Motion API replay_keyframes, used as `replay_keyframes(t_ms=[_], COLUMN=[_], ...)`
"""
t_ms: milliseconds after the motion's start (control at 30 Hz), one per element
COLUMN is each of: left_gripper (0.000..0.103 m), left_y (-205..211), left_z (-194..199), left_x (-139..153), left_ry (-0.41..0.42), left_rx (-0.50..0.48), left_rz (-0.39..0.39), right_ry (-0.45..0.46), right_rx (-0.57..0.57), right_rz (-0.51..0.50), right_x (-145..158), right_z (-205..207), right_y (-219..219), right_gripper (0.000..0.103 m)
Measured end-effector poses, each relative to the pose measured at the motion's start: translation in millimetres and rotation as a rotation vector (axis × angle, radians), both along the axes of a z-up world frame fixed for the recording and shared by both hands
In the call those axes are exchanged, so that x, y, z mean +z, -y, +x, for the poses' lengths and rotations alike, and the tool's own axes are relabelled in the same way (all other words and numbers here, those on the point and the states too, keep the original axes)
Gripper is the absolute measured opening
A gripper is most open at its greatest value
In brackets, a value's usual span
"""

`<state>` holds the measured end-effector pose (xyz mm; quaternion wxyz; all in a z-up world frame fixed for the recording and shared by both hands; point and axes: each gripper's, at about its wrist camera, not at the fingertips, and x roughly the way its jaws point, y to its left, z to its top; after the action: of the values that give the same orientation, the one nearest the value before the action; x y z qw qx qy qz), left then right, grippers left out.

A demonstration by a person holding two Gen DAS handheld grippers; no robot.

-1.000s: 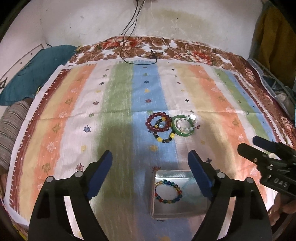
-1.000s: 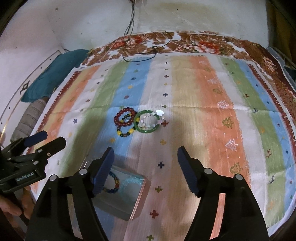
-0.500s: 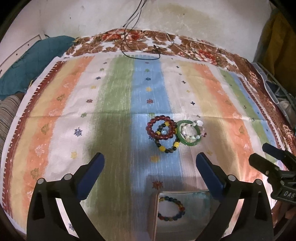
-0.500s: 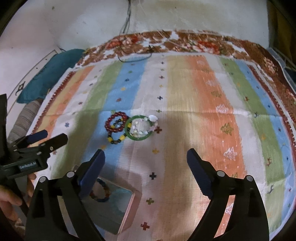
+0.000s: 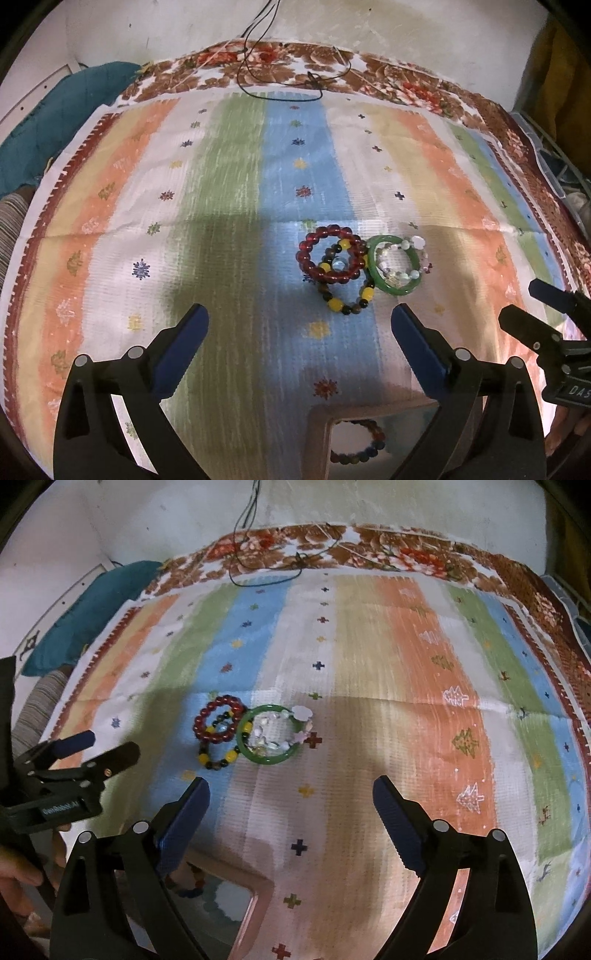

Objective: Organize jewelry
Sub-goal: 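Move both open tools back down to the remaining bracelet pile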

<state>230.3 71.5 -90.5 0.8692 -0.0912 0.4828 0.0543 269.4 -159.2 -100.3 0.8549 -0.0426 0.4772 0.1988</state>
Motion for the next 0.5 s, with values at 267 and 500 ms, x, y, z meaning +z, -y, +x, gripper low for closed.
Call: replay_keyframes(t_ms=[267, 500], left_gripper=[0.097, 0.097], left_y=[-3.0, -8.7], left_z=[13.9, 20.8], left_x=[-11.0, -20.9], left_ry=[-0.026, -0.041], left_rx=[-0.004, -0.005], left_rz=[-0.014, -0.035], right_ry=[-0.066, -0.089], right_rx=[-0.051, -0.089], right_rz=[0.053, 0.035], right_x=[-10.8, -26.4], right_z=[17.8, 34.0], right_y=[3.6, 1.8], right_gripper=[0.090, 0.090])
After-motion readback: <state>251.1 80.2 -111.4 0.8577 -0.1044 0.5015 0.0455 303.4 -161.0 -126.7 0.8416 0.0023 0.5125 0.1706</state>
